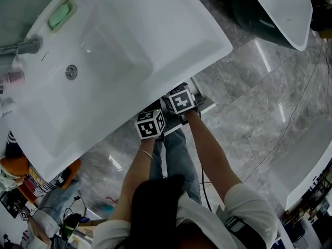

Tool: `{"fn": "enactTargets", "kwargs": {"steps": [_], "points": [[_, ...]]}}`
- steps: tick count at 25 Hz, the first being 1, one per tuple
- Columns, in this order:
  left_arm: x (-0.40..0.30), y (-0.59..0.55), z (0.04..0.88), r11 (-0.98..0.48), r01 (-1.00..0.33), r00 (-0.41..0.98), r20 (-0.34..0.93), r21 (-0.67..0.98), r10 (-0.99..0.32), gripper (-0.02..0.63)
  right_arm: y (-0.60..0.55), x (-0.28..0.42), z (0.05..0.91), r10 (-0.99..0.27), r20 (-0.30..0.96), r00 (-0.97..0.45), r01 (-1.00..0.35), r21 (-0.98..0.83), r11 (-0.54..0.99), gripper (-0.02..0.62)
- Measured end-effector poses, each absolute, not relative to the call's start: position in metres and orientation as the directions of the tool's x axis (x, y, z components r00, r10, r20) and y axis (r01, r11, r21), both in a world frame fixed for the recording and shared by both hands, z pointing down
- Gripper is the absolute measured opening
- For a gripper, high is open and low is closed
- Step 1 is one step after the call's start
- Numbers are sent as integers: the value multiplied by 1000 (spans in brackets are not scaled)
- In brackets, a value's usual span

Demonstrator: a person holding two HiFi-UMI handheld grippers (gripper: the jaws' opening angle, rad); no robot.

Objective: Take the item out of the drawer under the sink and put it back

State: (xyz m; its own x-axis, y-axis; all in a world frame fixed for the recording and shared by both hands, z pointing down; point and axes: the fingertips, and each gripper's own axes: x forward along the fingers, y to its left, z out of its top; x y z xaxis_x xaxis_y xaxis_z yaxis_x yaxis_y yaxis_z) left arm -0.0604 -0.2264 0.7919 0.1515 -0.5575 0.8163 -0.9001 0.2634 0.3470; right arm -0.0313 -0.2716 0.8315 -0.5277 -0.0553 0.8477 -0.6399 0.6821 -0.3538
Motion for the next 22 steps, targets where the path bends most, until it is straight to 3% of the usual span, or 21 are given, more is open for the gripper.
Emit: {"fn": "enactTargets", "kwargs": {"steps": [3, 5, 8, 22], "points": [[-63, -227, 794, 261, -901, 153, 817, 346, -556, 3, -274, -25, 837, -66, 866, -495, -654, -322, 685, 262], [-64, -227, 794, 262, -902, 150, 818, 343, -555, 3, -276, -22, 836, -80, 872, -484, -664, -306, 683, 166], [-65, -228, 792, 252, -903, 158, 816, 347, -556, 3, -279, -20, 831, -101, 866, -489, -677, -304, 670, 127], [-47, -224, 757, 204, -901, 208, 794, 383, -571, 3, -280, -6, 780, -169, 839, -517, -704, -305, 641, 115]]}}
